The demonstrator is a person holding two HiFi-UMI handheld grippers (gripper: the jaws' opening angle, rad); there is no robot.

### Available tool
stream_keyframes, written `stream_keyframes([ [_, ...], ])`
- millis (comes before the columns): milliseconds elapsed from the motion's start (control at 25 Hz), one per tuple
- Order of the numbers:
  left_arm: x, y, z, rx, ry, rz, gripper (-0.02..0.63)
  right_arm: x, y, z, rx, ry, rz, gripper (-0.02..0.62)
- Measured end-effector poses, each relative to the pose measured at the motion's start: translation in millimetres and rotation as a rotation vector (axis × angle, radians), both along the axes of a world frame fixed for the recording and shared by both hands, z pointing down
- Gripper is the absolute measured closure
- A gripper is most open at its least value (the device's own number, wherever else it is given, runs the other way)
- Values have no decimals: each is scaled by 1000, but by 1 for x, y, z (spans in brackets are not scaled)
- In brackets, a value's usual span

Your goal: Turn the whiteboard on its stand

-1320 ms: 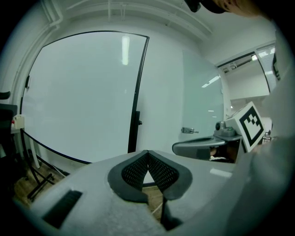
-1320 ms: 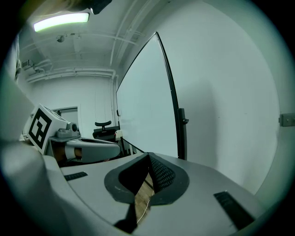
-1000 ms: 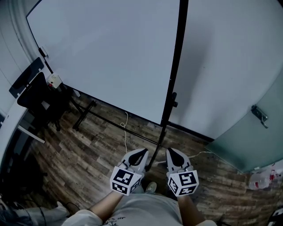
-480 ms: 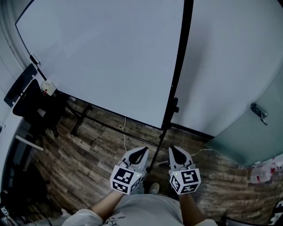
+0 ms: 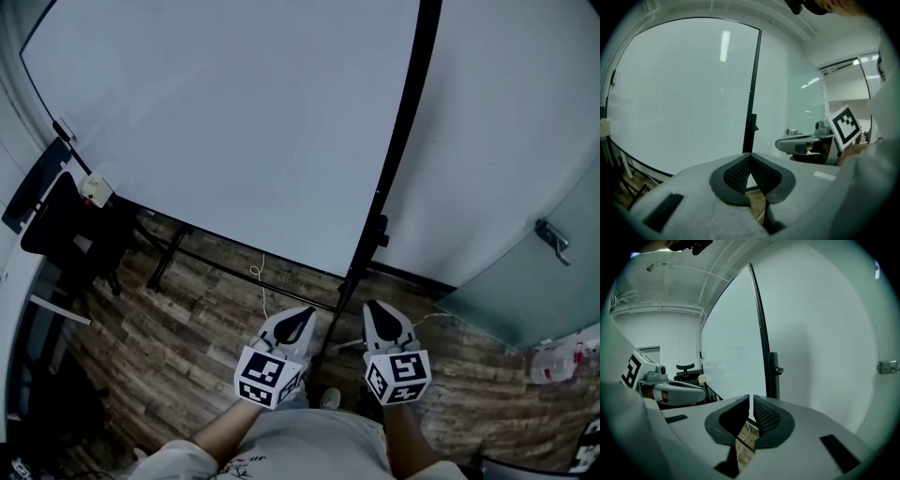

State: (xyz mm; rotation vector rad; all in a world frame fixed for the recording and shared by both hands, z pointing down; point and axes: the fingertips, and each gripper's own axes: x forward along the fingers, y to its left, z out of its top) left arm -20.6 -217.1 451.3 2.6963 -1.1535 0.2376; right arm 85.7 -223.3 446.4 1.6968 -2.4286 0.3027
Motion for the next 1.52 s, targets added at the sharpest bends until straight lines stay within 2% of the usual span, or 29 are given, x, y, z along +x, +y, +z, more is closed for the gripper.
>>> stream_keyframes([
  [320, 2, -31, 0, 4, -4, 31, 595, 3, -36, -4, 14, 15, 29, 584],
  [480, 0, -50, 0, 5, -5, 31, 595, 6, -59, 1, 2, 27, 45, 512],
  [1040, -4, -85, 10, -23, -6, 15, 595, 21, -122, 15, -36, 45, 68, 465],
  [1520, -10, -92, 16, -37, -11, -12, 595, 16, -140, 20, -47, 20, -22, 445],
])
